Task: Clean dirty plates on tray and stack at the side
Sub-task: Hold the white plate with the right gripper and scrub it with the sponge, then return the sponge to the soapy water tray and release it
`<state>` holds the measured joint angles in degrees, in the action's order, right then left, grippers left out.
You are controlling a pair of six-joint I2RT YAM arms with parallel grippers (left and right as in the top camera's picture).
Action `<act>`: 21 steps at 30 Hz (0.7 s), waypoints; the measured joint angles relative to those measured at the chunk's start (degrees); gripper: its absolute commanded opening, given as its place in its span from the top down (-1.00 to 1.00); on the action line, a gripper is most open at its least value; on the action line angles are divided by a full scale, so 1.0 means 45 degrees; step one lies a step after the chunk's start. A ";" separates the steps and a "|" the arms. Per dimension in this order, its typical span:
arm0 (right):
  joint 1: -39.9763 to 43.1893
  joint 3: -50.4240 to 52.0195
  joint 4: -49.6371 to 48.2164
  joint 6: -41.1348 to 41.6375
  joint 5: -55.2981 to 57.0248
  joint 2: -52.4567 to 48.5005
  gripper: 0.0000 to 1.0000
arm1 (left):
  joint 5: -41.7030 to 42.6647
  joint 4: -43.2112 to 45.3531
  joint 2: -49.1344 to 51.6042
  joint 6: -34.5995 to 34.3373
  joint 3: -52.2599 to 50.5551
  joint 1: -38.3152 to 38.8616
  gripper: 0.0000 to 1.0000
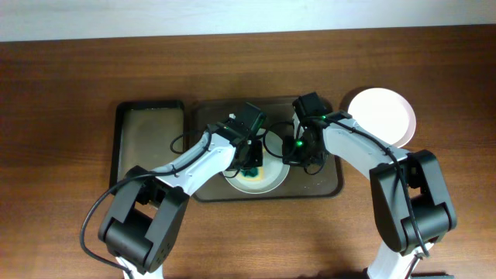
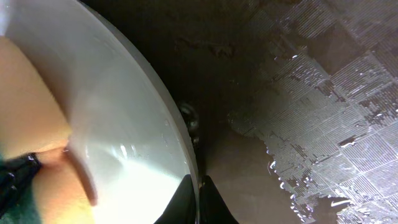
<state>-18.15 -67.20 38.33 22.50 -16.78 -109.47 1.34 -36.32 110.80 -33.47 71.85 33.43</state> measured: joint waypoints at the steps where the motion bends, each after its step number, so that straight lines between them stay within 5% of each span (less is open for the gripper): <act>1: 0.0000 0.0000 0.0000 0.0000 -0.0005 0.0000 0.92 | -0.0350 -0.0233 0.0000 0.0000 0.0010 0.0015 1.00; 10: -0.0223 0.0000 -0.0141 0.0000 -0.0287 -0.0005 0.92 | -0.5357 -0.2195 0.0044 0.0000 0.0160 0.0262 1.00; 17: -0.0165 -0.0199 0.0364 -0.0165 0.0058 -0.0005 0.92 | -0.6815 -0.2705 -0.0359 -0.0199 0.0607 0.0121 1.00; 21: -0.0010 -0.1311 0.1613 -0.0631 0.0612 -0.0024 0.92 | -0.7281 -0.2754 -0.2045 -0.0204 0.0607 -0.1438 1.00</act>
<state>-18.20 -73.10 45.58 19.66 -14.02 -109.58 -31.42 -48.71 101.60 -34.39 74.59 26.96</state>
